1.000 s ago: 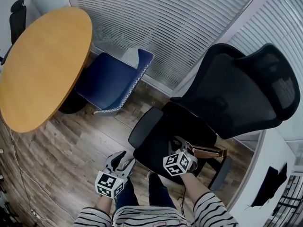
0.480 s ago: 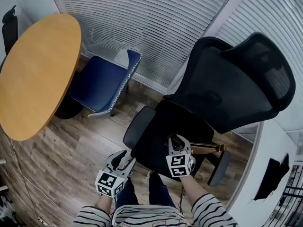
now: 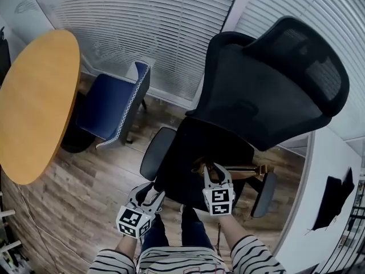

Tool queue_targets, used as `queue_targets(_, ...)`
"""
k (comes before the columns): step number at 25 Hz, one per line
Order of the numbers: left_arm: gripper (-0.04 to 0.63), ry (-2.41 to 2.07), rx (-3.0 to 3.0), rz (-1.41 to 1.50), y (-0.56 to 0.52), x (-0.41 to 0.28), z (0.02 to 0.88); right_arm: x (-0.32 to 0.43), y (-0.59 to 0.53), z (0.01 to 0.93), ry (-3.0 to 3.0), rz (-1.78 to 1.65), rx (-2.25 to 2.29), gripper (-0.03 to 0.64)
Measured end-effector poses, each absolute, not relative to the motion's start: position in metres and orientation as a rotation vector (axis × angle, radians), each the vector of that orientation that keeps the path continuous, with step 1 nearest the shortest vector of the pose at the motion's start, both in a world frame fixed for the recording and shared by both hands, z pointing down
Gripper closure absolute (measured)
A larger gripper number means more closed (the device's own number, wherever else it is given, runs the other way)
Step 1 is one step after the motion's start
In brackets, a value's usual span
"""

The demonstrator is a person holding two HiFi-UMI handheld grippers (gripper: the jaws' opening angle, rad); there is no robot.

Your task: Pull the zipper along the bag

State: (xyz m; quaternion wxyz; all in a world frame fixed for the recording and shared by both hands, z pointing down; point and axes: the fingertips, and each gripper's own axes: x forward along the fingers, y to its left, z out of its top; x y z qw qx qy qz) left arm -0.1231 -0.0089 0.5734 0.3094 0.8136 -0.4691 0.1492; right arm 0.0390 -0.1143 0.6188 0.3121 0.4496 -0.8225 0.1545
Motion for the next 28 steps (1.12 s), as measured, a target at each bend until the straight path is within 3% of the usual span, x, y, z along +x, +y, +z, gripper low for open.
queue_targets(28,0.431,-0.963,2.324,0.516,-0.067,0.017,0.606,0.081,-0.092,0.636,-2.280,0.529,1.064,0.492)
